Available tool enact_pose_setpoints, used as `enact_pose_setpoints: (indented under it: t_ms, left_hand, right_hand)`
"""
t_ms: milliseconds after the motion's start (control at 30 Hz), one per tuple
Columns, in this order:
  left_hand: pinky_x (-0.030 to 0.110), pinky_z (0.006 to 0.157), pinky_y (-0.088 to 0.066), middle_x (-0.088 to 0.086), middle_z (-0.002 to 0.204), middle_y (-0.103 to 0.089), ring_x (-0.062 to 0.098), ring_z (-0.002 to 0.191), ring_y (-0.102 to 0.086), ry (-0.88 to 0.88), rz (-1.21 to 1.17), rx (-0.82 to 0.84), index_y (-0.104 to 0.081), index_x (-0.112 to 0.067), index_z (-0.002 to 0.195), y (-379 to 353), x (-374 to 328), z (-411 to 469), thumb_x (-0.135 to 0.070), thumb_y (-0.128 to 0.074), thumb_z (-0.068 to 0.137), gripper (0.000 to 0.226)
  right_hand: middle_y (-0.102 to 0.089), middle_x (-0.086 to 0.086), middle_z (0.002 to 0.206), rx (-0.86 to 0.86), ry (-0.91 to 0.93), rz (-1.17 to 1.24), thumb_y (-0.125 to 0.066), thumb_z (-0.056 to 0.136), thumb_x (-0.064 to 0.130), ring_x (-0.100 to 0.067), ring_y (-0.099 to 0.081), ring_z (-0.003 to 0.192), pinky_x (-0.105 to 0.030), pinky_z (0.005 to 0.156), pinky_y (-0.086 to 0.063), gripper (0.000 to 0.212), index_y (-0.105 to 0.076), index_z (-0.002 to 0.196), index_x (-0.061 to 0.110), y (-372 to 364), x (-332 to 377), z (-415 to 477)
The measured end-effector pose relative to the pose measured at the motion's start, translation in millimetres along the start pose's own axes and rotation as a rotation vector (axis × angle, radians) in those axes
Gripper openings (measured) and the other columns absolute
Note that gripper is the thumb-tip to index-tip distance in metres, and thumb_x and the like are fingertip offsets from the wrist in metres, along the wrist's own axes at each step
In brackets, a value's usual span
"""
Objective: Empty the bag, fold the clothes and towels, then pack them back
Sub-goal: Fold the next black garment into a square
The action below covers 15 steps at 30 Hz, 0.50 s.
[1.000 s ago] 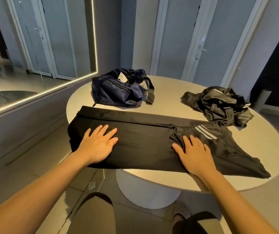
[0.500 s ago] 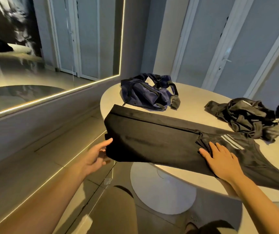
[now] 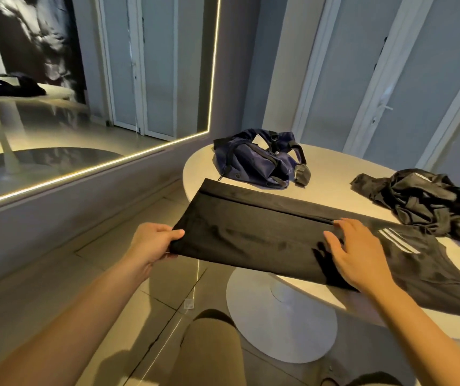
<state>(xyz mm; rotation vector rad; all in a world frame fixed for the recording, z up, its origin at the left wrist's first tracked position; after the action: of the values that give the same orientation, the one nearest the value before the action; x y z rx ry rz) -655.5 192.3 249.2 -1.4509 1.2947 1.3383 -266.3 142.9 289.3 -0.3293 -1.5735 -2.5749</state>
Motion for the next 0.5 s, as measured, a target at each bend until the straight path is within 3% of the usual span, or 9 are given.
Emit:
enact_pose_setpoints:
  t_ms: [133,233,300,400,500]
  left_hand:
    - [0.033,0.058,-0.060,0.014,0.097,-0.074,0.023,0.081,-0.074,0.001,-0.054,-0.024,-0.069,-0.006,0.104,1,-4,-6,-0.009,-0.072,0.093,0.012]
    - [0.049,0.075,-0.064,0.018,0.094,-0.074,0.024,0.072,-0.074,0.033,-0.073,-0.036,-0.070,-0.002,0.099,2,-3,-9,-0.008,-0.070,0.094,0.008]
    - [0.045,0.070,-0.065,0.017,0.088,-0.077,0.024,0.072,-0.077,0.054,-0.099,-0.031,-0.072,-0.001,0.097,3,-6,-12,-0.008,-0.072,0.093,0.009]
    - [0.030,0.052,-0.060,0.012,0.076,-0.077,0.024,0.073,-0.078,0.137,-0.193,0.033,-0.070,0.000,0.100,7,-12,-19,-0.008,-0.073,0.091,0.012]
    - [0.030,0.051,-0.059,0.014,0.082,-0.078,0.028,0.082,-0.077,0.219,-0.229,0.111,-0.069,-0.001,0.107,13,-14,-21,-0.010,-0.073,0.092,0.018]
  right_hand:
    - [-0.061,0.004,0.123,0.137,0.248,0.203,-0.059,0.099,0.035,-0.016,-0.057,0.114,-0.036,0.098,-0.047,0.020,-0.067,0.113,0.022,-8,92,0]
    - [-0.059,0.009,0.104,0.233,0.392,0.267,-0.064,0.096,0.038,-0.011,-0.057,0.100,-0.033,0.088,-0.051,0.014,-0.067,0.103,0.026,-21,154,-5]
    - [-0.056,0.009,0.101,0.270,0.507,0.239,-0.066,0.091,0.045,-0.011,-0.055,0.096,-0.036,0.087,-0.051,0.020,-0.066,0.101,0.028,-33,185,-12]
    - [-0.054,0.005,0.110,0.224,0.649,0.058,-0.068,0.085,0.055,-0.015,-0.051,0.102,-0.037,0.093,-0.045,0.040,-0.060,0.112,0.027,-54,210,-22]
    - [-0.056,0.001,0.111,0.118,0.653,0.056,-0.069,0.088,0.046,-0.019,-0.054,0.102,-0.037,0.090,-0.046,0.035,-0.059,0.113,0.023,-63,218,-27]
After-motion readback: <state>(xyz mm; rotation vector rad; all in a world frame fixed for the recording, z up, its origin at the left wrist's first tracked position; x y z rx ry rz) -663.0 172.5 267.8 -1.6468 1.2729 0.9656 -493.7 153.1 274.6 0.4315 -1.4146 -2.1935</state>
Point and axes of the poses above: each hand's wrist, its own z-axis towards the middle knuckle, its own y-axis out of the back of the hand, x = y × z, the point moved 1 cm from there along z, towards the middle knuckle
